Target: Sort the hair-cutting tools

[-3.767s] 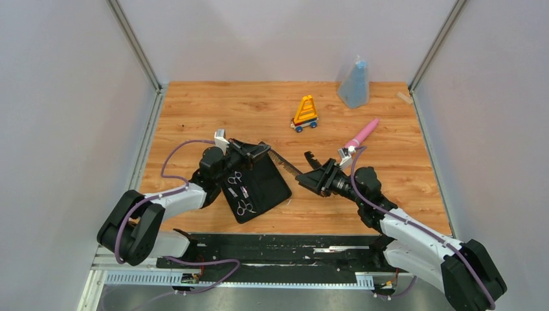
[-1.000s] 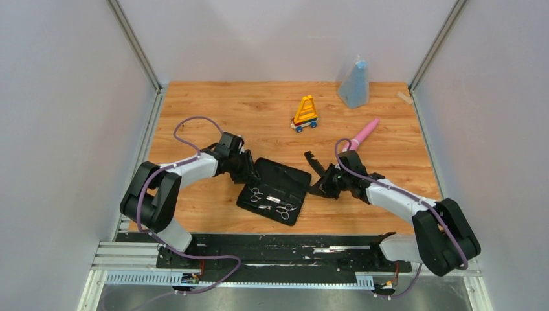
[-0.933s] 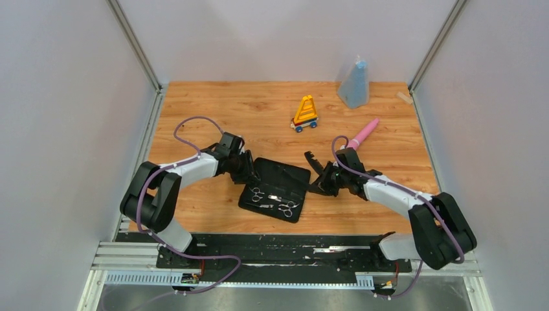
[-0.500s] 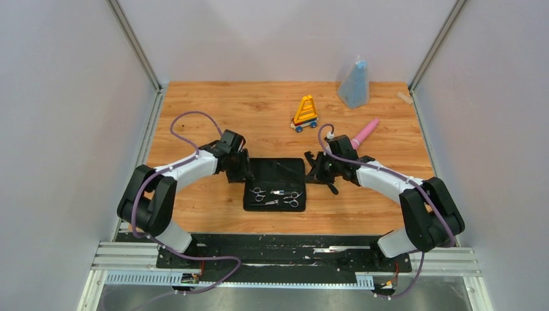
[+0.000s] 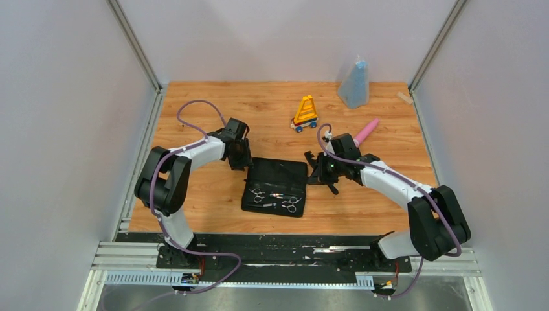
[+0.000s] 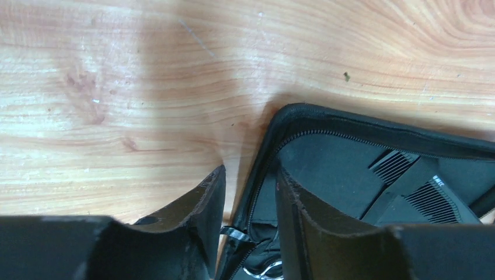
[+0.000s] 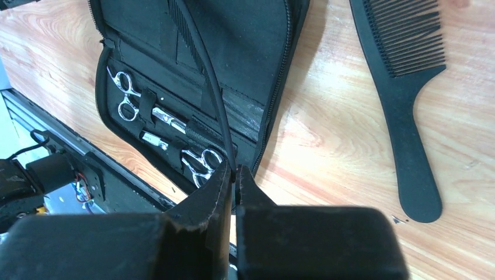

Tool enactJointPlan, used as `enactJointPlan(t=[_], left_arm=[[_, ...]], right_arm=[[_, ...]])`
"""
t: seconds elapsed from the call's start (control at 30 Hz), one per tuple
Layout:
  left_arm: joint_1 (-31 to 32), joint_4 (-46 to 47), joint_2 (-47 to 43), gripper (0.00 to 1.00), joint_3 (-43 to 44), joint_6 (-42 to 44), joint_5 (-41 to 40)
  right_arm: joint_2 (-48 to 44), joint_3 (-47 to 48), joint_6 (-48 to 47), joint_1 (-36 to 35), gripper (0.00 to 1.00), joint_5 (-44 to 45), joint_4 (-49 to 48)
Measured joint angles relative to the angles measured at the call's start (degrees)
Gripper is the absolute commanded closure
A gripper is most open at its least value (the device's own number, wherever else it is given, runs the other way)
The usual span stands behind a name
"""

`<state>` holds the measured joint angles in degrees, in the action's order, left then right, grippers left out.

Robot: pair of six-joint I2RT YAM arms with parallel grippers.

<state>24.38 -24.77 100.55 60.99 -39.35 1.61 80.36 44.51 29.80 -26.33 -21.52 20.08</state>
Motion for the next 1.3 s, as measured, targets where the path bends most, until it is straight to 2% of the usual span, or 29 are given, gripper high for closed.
enactJointPlan(t=[0.13,0.3,0.67,1.0,1.3], left_arm=[[0.3,-0.2,2.1,0.71,2.0,1.5,-0.2],[0.7,-0.5,3.0,0.75,3.0,2.4,-0.7],[1.7,-0.3,3.1,0.75,3.2,4.0,-1.4],[2.5,-0.6,3.5,0.74,3.8,7.3,-2.2],[2.8,-0.7,3.6,0.74,4.1,8.3,-2.2]], right_arm=[[0.0,2.3,-3.6,0.0,1.00,0.9,3.4],[-0.2,5.2,-6.9,0.0,1.00,3.9,7.4],[3.1,8.4,-9.8,0.0,1.00,7.1,11.2],[8.7,10.3,-13.7,0.2,1.00,7.3,7.8],[16.7,15.5,-16.1,0.1,0.99,3.4,5.6]])
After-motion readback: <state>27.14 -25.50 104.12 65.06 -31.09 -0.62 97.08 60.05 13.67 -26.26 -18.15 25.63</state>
